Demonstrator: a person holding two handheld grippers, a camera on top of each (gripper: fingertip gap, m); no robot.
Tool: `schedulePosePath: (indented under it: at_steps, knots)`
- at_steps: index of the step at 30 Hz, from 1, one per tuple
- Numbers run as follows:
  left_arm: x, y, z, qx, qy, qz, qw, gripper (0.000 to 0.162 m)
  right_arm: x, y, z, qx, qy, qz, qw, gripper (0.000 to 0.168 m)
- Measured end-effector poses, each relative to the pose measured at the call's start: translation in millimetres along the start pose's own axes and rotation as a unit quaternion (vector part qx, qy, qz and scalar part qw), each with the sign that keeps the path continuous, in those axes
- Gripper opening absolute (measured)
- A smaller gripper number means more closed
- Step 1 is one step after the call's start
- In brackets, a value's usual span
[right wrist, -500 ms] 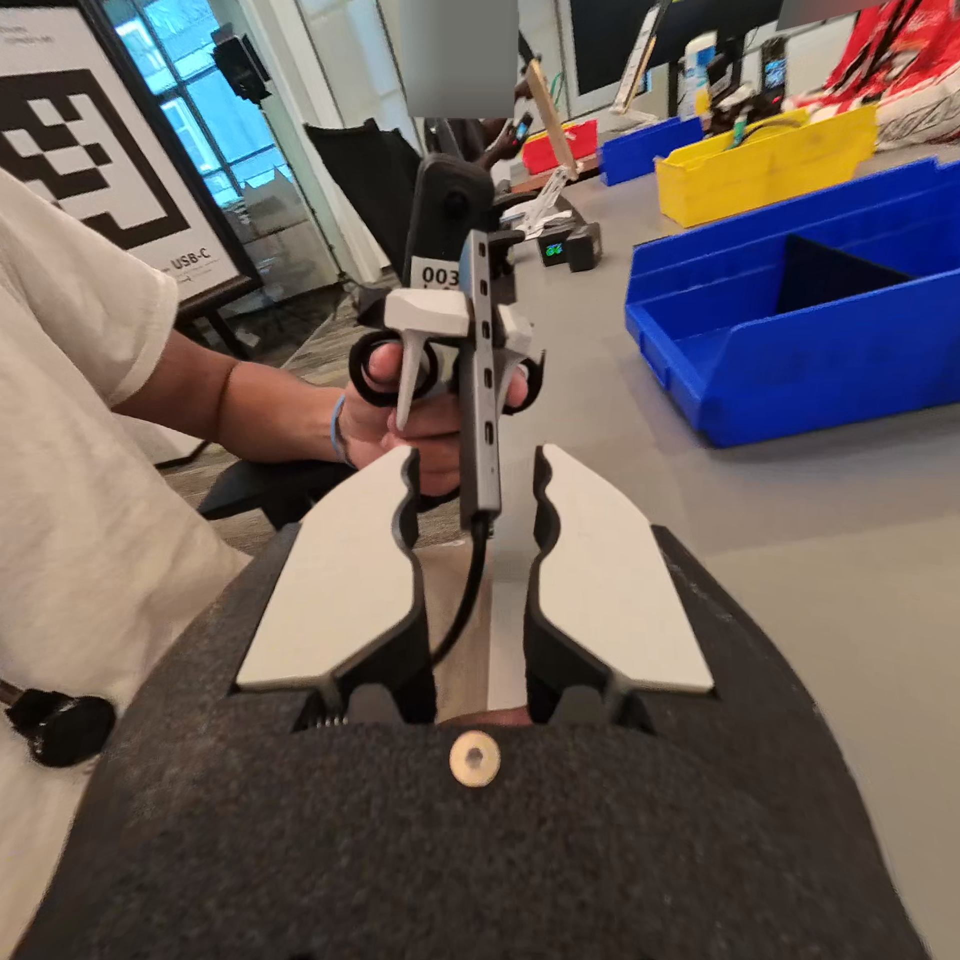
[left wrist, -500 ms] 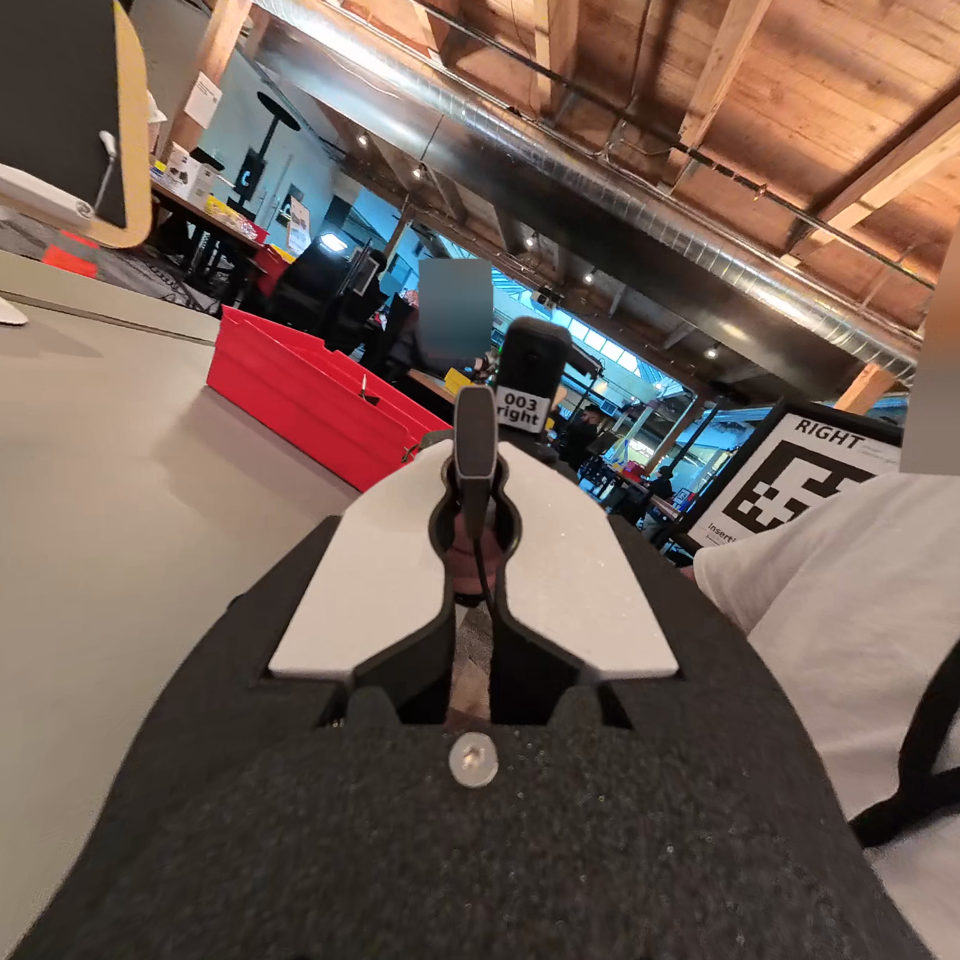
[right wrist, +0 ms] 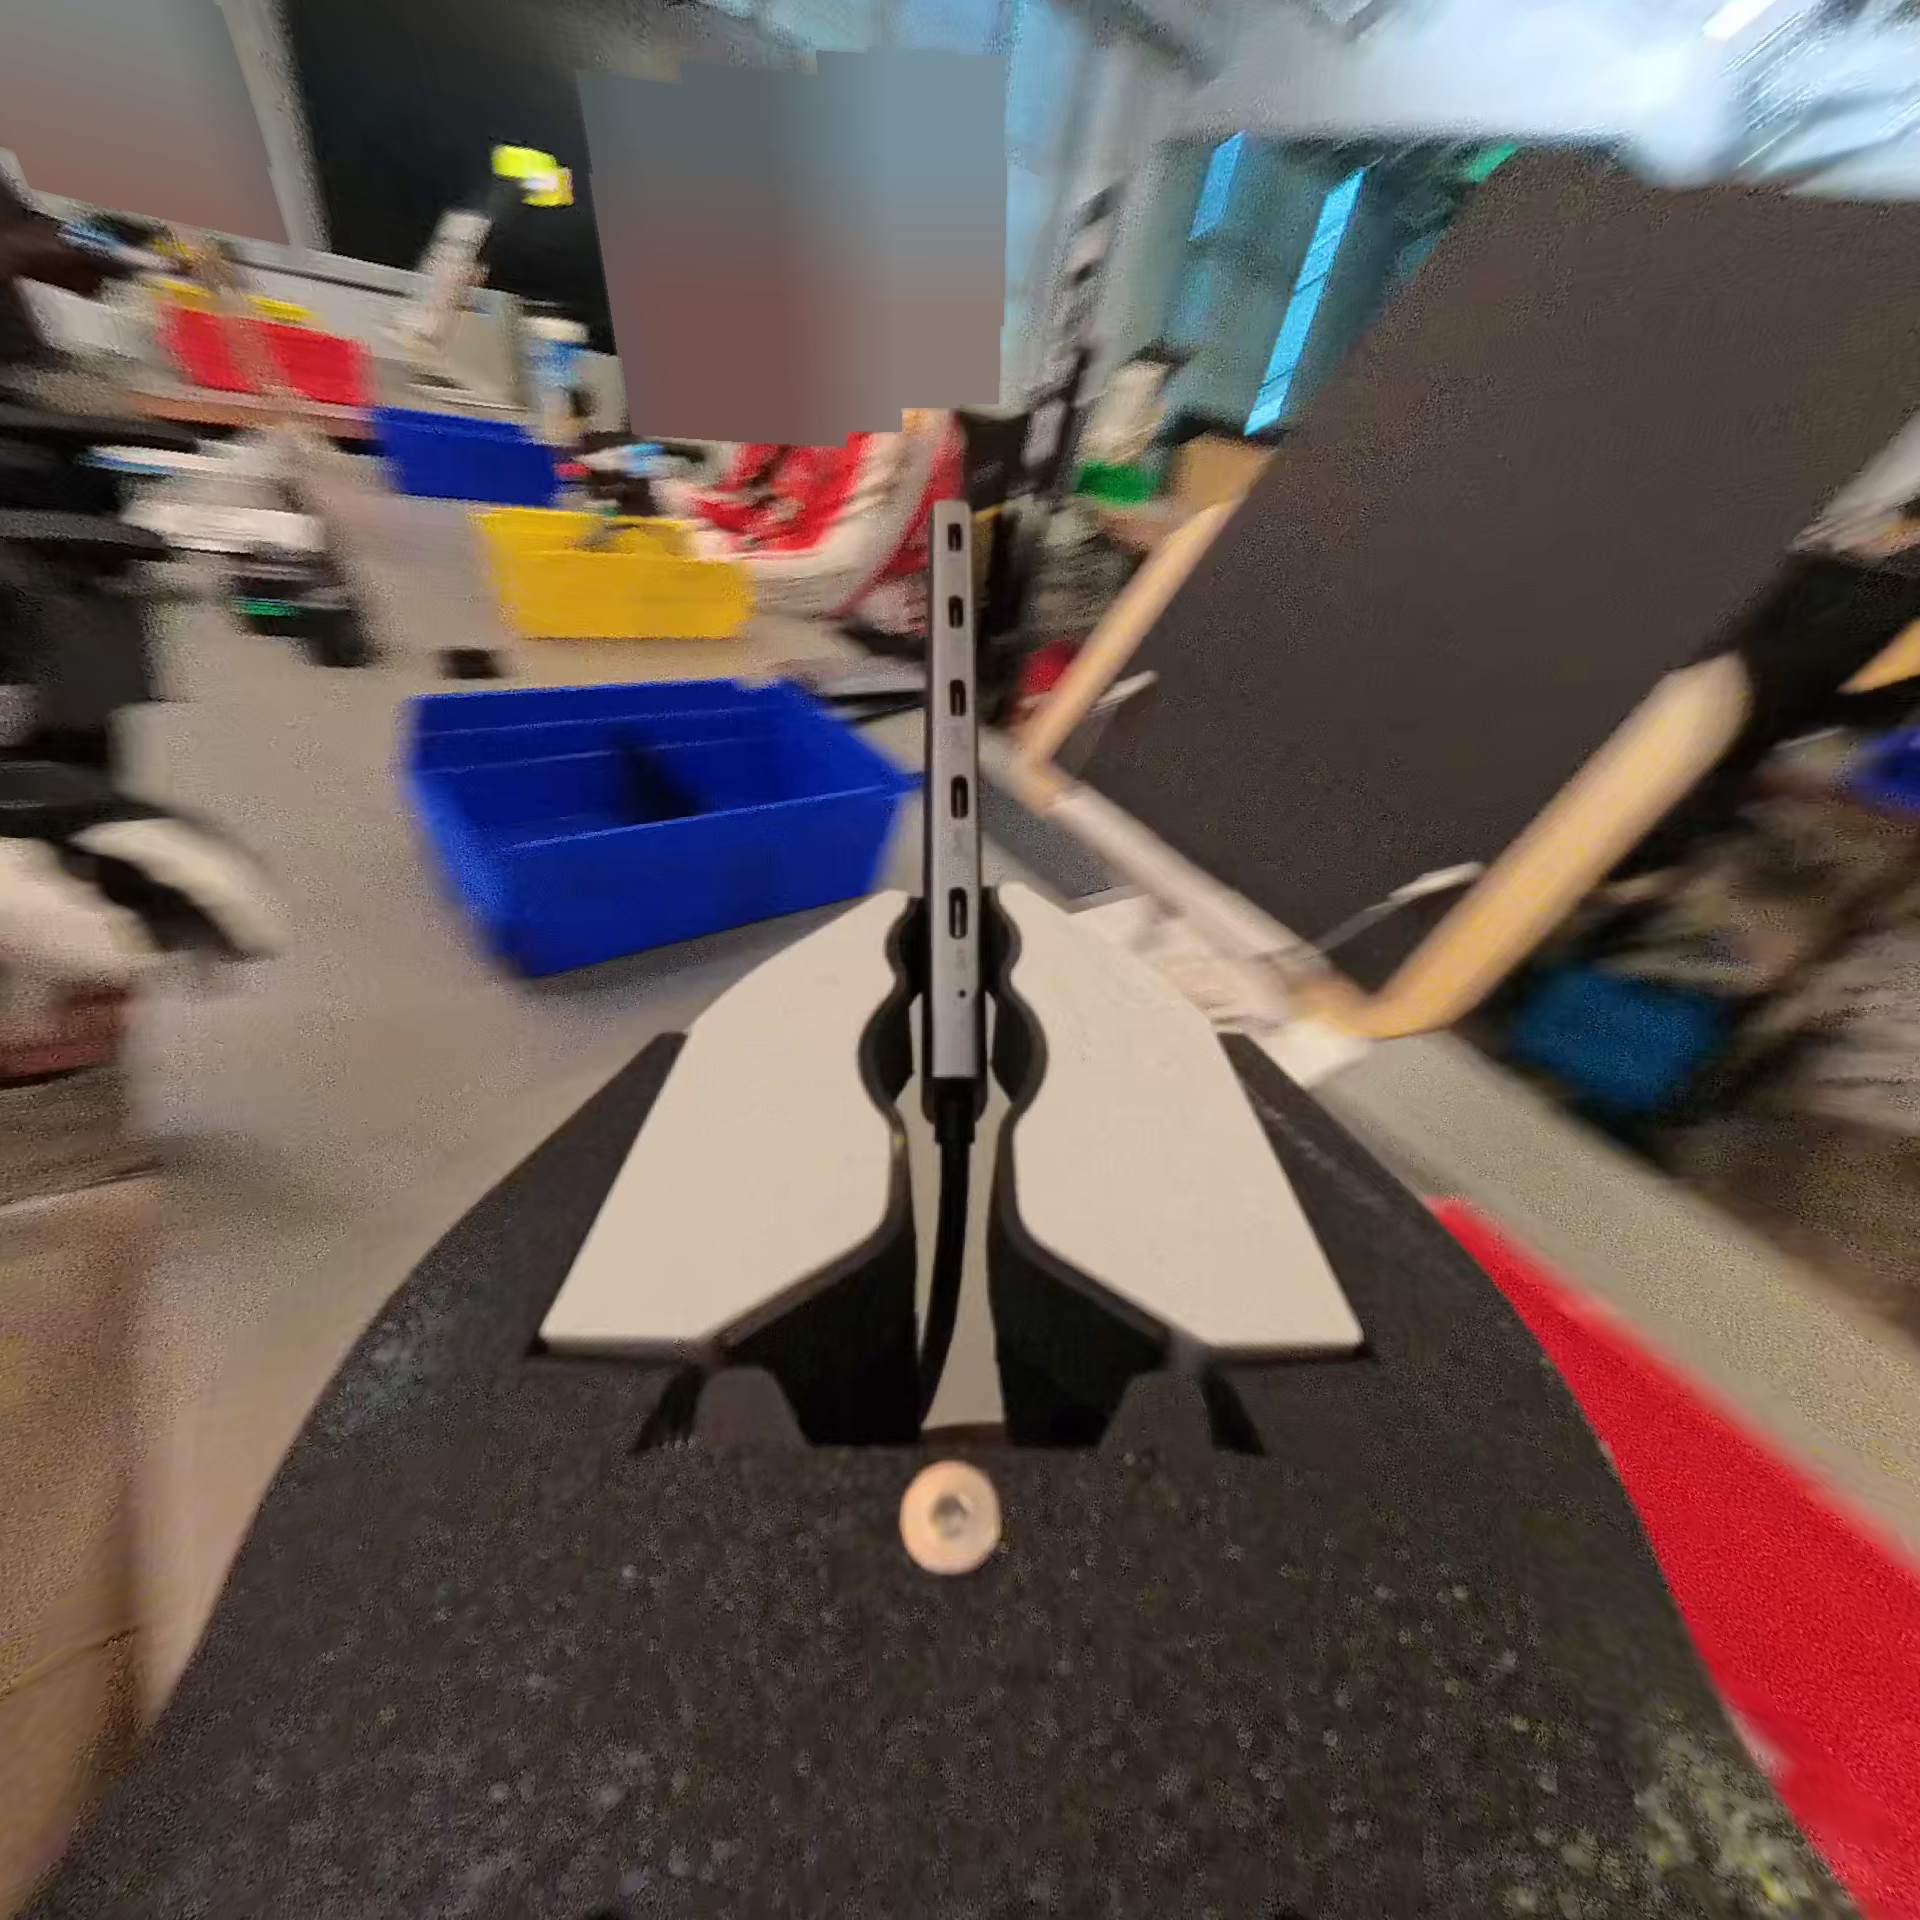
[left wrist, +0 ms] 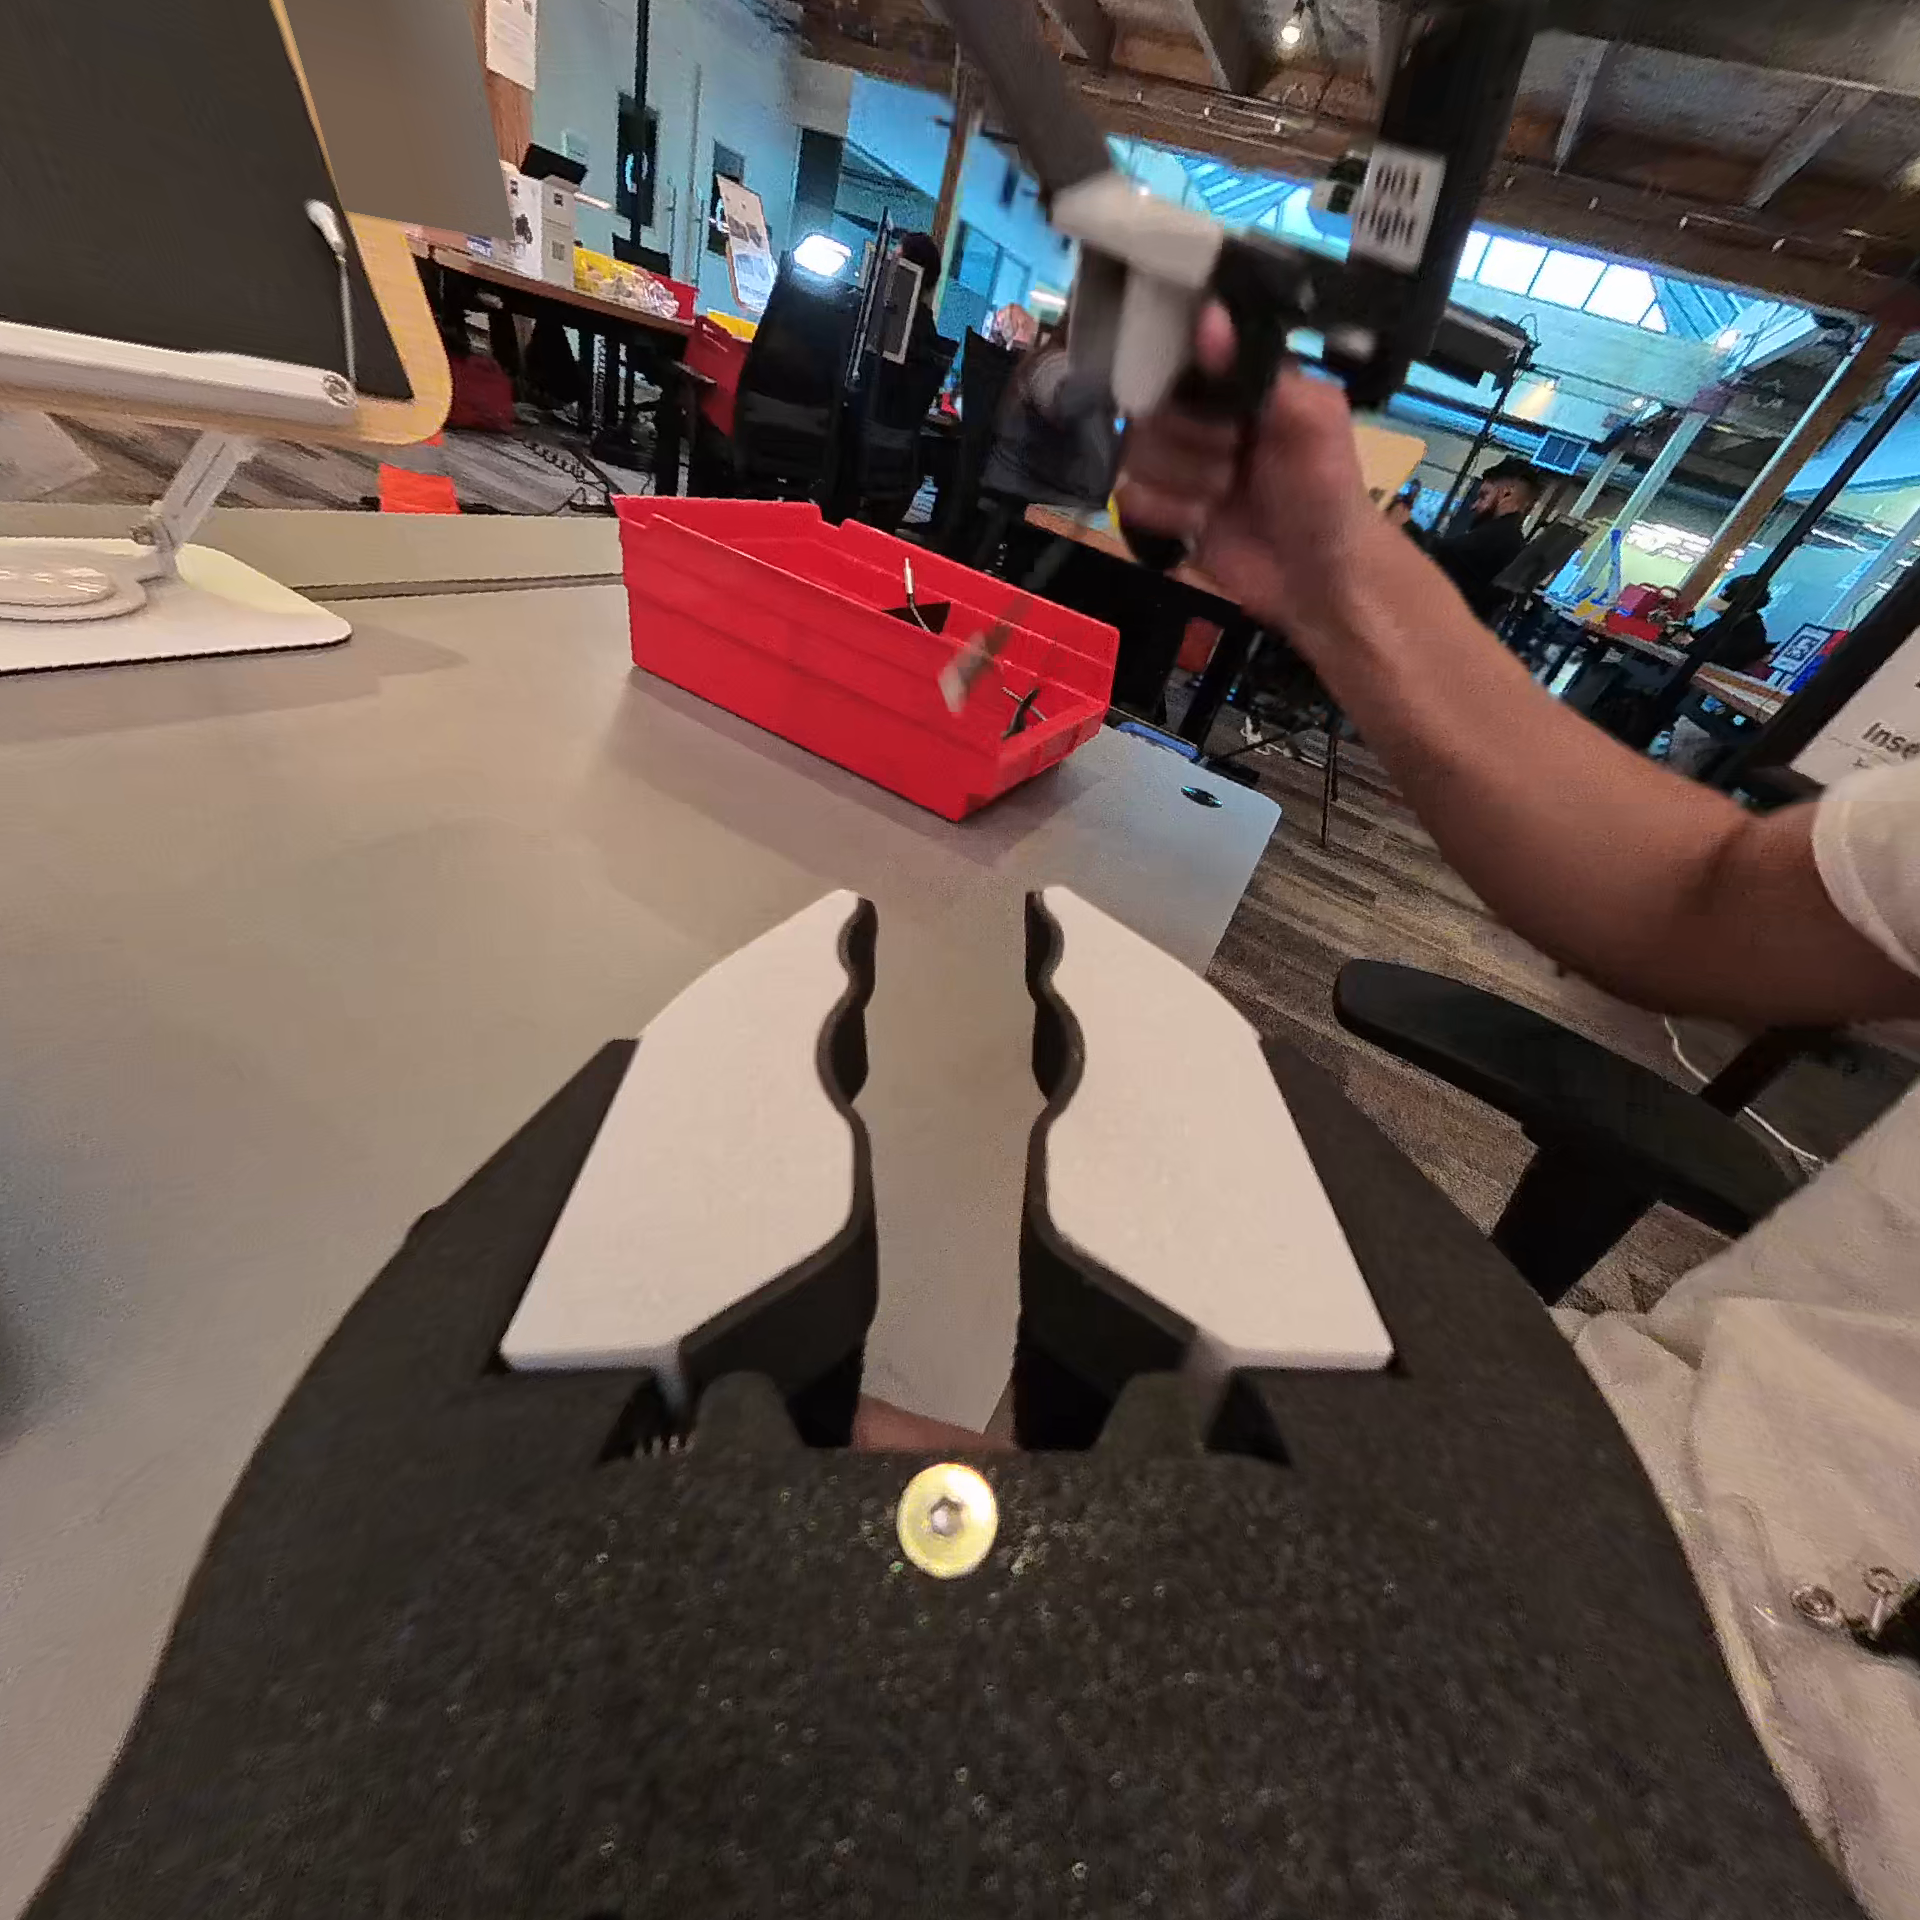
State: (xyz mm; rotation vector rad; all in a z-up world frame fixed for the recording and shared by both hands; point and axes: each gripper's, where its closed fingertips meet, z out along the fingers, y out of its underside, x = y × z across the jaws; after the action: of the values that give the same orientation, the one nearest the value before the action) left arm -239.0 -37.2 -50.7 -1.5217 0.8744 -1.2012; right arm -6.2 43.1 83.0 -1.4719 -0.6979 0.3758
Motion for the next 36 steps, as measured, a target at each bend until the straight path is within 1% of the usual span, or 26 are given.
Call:
schedulePosePath:
  at_steps: [2,3,4,5,6,7,10,12,14,16,18,20,21,23,24,26,27,28,30,33,35,36]
  knots:
    - [2.3,3.5,3.6,-0.011,0.004,0.009,1.0,0.024,57.7,-21.9,-13.2,0.007,0.058,-0.057,0.997,0.009]
    - [3.0,6.0,5.6,-0.019,0.003,0.019,1.0,0.023,80.8,-22.1,-13.2,-0.01,0.061,-0.064,0.996,0.009]
    - [3.6,7.9,7.2,-0.025,0.001,0.032,0.999,0.022,104.0,-14.9,-10.3,-0.039,0.066,-0.073,0.994,0.01]
    - [4.5,8.8,8.7,-0.029,-0.002,0.045,0.999,0.021,130.3,-4.2,-6.8,-0.063,0.088,-0.1,0.989,0.009]
    - [5.9,9.2,10.1,-0.03,-0.003,0.056,0.998,0.02,155.6,10.0,-2.5,-0.083,0.108,-0.126,0.983,0.009]
    - [7.8,10.0,11.4,-0.033,-0.001,0.063,0.997,0.018,176.2,29.1,2.5,-0.106,0.111,-0.136,0.979,0.009]
    - [9.5,14.5,12.8,-0.04,-0.005,0.075,0.996,0.017,218.7,93.6,13.1,-0.153,0.096,-0.098,0.979,0.01]
    - [7.3,17.5,12.6,-0.045,-0.011,0.077,0.996,0.016,230.4,138.2,13.0,-0.198,0.071,-0.09,0.973,0.01]
    - [3.9,18.7,10.5,-0.045,-0.017,0.07,0.996,0.016,222.8,179.3,7.8,-0.26,0.008,-0.07,0.963,0.01]
    - [0.3,16.7,6.5,-0.035,-0.022,0.062,0.997,0.015,212.4,211.0,-1.9,-0.331,-0.048,-0.057,0.941,0.01]
    - [-3.5,14.9,3.5,-0.027,-0.024,0.053,0.998,0.014,209.8,240.1,-12.8,-0.42,-0.075,-0.061,0.903,0.01]
    - [-7.4,12.9,2.7,-0.021,-0.027,0.048,0.998,0.014,212.5,265.8,-23.2,-0.511,-0.083,-0.092,0.85,0.01]
    - [-9.7,11.6,2.7,-0.018,-0.032,0.048,0.998,0.014,216.4,273.3,-25.6,-0.544,-0.08,-0.119,0.827,0.009]
    - [-15.3,9.6,1.3,-0.014,-0.049,0.05,0.997,0.014,220.0,284.2,-27.3,-0.589,-0.079,-0.143,0.792,0.009]
    - [-18.1,9.2,-0.3,-0.012,-0.059,0.052,0.997,0.014,225.7,289.2,-28.9,-0.608,-0.065,-0.15,0.777,0.01]
    - [-23.9,7.7,-6.2,-0.011,-0.08,0.058,0.995,0.014,243.2,294.3,-37.5,-0.649,-0.018,-0.171,0.741,0.019]
    - [-27.7,5.9,-10.9,-0.009,-0.095,0.062,0.994,0.014,246.5,294.1,-40.5,-0.657,-0.002,-0.169,0.734,0.027]
    - [-32.2,3.5,-17.3,-0.006,-0.113,0.068,0.991,0.014,248.6,290.0,-41.1,-0.653,0.013,-0.169,0.738,0.034]
    - [-45.5,1.2,-35.9,-0.004,-0.163,0.078,0.984,0.014,248.3,270.6,-42.0,-0.629,0.042,-0.17,0.757,0.034]
    - [-76.4,7.9,-76.7,-0.028,-0.263,0.078,0.961,0.016,242.2,217.0,-44.8,-0.563,0.12,-0.169,0.8,0.036]
    - [-97.7,11.4,-106.3,-0.04,-0.324,0.059,0.943,0.021,224.2,177.1,-51.6,-0.508,0.181,-0.154,0.828,0.036]
    - [-106.5,9.0,-119.1,-0.034,-0.347,0.049,0.936,0.022,205.0,161.3,-53.0,-0.474,0.197,-0.136,0.847,0.037]
